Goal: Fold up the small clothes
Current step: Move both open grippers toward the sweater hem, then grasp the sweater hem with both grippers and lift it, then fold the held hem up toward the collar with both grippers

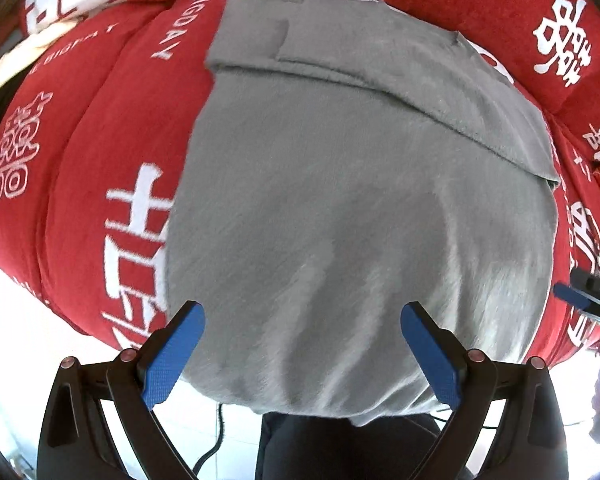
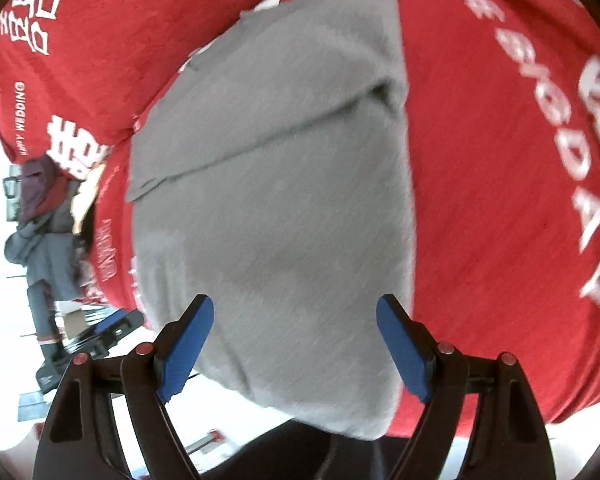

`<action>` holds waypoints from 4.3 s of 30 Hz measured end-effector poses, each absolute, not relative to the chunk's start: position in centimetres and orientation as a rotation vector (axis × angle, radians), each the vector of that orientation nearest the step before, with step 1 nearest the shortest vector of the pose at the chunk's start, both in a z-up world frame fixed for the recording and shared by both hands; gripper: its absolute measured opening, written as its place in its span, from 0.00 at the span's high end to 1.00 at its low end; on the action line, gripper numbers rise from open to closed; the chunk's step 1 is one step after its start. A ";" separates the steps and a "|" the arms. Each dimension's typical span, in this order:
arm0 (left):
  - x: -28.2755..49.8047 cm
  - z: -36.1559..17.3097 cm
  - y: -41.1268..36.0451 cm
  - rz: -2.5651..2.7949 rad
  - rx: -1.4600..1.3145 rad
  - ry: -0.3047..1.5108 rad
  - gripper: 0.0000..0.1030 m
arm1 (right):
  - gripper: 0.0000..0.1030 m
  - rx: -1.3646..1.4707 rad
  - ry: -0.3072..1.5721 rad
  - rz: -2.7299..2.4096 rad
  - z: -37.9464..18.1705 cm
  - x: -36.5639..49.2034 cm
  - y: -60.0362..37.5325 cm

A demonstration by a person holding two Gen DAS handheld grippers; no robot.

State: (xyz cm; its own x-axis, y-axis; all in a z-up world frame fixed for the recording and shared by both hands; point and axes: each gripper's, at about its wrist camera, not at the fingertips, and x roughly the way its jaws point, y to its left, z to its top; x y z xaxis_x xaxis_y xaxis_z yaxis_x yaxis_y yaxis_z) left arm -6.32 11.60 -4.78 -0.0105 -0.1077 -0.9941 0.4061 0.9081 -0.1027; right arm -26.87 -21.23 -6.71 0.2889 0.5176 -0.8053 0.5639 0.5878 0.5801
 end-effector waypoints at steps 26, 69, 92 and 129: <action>-12.2 -14.9 21.3 -0.590 0.092 1.682 0.04 | 0.20 1.188 1.461 0.150 -15.5 -38.6 -12.2; -1.0 -0.9 20.6 -0.853 -0.275 1.367 0.86 | 0.88 1.597 0.783 0.321 -4.0 -27.8 -16.8; -5.5 -7.2 13.5 -0.933 0.667 1.333 0.23 | 0.44 0.757 1.363 0.161 -4.6 -14.0 -18.8; 12.4 5.5 10.2 -0.837 0.075 1.135 0.92 | 0.94 0.388 1.085 -0.133 7.9 -9.4 -24.1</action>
